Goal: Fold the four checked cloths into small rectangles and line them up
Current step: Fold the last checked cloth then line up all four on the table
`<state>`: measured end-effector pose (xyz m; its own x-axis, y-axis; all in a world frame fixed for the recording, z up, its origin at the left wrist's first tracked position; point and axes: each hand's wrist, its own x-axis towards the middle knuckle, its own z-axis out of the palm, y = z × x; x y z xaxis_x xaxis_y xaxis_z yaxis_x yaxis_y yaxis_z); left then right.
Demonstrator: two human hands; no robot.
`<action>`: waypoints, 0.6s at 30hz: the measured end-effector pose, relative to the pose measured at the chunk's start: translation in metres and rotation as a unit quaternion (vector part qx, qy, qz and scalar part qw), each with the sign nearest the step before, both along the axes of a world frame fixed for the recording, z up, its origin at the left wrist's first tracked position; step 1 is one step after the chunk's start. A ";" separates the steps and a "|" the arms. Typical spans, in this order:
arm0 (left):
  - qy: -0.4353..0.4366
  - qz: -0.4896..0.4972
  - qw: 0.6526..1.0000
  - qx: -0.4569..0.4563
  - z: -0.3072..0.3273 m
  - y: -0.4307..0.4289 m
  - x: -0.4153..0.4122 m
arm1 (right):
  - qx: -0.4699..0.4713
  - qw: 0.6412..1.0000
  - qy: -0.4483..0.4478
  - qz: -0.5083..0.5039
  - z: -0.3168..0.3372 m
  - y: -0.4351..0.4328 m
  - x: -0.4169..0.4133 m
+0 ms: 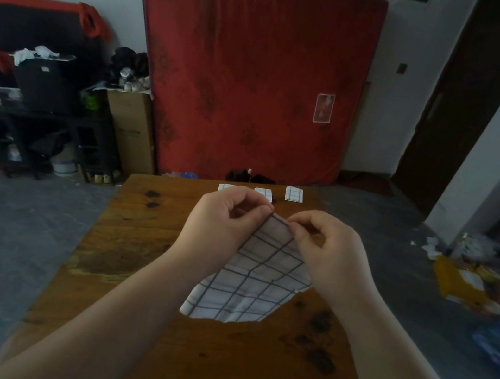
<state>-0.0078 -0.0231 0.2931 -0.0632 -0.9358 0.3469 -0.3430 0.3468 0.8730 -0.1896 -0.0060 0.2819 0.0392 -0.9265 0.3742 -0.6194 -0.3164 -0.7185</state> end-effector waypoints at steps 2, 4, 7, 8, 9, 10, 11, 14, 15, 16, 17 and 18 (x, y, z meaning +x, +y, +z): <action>0.003 0.002 1.000 0.004 0.000 0.001 0.000 | 0.000 1.000 0.013 -0.006 0.002 0.001 0.000; 0.010 -0.007 1.000 0.016 -0.001 0.002 -0.001 | -0.012 1.000 0.015 -0.009 0.002 0.002 0.001; -0.013 -0.039 0.998 0.039 -0.002 0.002 -0.005 | -0.012 0.999 0.030 -0.017 0.001 0.002 0.002; -0.024 -0.044 0.998 0.041 -0.004 0.001 -0.006 | -0.009 0.999 0.034 -0.019 0.000 0.003 0.002; -0.031 -0.043 0.998 0.040 -0.005 0.000 -0.007 | -0.007 0.999 0.036 -0.020 0.000 0.003 0.002; -0.034 -0.040 0.998 0.038 -0.006 0.000 -0.008 | -0.007 0.999 0.038 -0.019 0.000 0.004 0.002; -0.033 -0.036 0.998 0.035 -0.006 0.001 -0.009 | -0.007 0.999 0.039 -0.018 0.000 0.005 0.001; -0.031 -0.023 0.999 0.035 -0.005 0.001 -0.008 | 0.002 0.999 0.047 -0.016 0.001 0.006 -0.004; -0.033 -0.015 0.999 0.034 -0.004 0.001 -0.007 | 0.008 0.998 0.055 -0.018 0.001 0.006 -0.006; -0.031 -0.006 0.999 0.034 -0.003 0.000 -0.005 | 0.012 0.998 0.062 -0.023 0.002 0.006 -0.009; -0.026 0.002 0.999 0.035 -0.002 -0.001 -0.004 | 0.014 0.997 0.065 -0.030 0.003 0.006 -0.011; -0.017 0.011 0.999 0.038 0.000 -0.001 -0.002 | 0.017 0.997 0.061 -0.035 0.005 0.007 -0.013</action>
<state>-0.0094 -0.0244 0.2928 -0.0534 -0.9607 0.2723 -0.3804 0.2717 0.8840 -0.2030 0.0011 0.2864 0.0169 -0.9404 0.3397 -0.7230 -0.2462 -0.6455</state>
